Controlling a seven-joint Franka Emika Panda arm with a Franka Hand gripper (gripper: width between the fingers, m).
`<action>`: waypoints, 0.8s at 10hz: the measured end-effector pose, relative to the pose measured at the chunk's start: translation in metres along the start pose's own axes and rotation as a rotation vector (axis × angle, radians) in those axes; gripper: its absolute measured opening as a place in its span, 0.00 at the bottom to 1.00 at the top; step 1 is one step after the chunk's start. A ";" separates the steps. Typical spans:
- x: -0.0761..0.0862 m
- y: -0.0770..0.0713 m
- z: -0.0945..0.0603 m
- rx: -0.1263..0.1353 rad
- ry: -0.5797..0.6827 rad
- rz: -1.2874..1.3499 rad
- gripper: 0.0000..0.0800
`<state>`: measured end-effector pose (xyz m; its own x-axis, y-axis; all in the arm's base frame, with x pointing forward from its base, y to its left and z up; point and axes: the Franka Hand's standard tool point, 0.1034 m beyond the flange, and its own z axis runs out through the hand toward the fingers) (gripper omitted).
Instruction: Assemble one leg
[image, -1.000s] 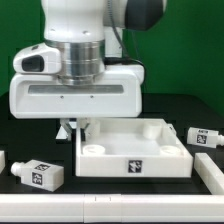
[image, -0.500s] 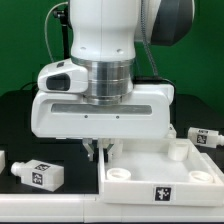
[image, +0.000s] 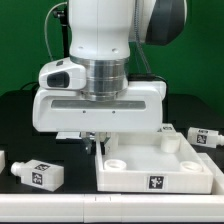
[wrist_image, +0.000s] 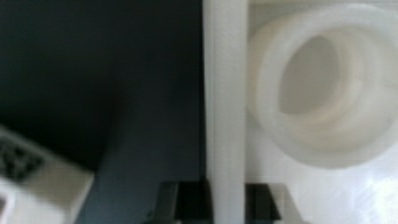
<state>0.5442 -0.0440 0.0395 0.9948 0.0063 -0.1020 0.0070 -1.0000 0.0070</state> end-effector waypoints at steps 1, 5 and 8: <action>-0.003 0.000 0.004 0.000 -0.008 0.001 0.07; 0.018 -0.014 0.018 -0.010 -0.008 0.021 0.07; 0.020 -0.025 0.028 -0.017 -0.020 0.045 0.07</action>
Offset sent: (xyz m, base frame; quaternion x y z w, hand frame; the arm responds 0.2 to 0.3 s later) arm 0.0355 0.0116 -0.0096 -0.0205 0.0057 0.0350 0.9992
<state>0.5610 -0.0195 0.0092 0.9919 -0.0387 -0.1213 -0.0355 -0.9990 0.0287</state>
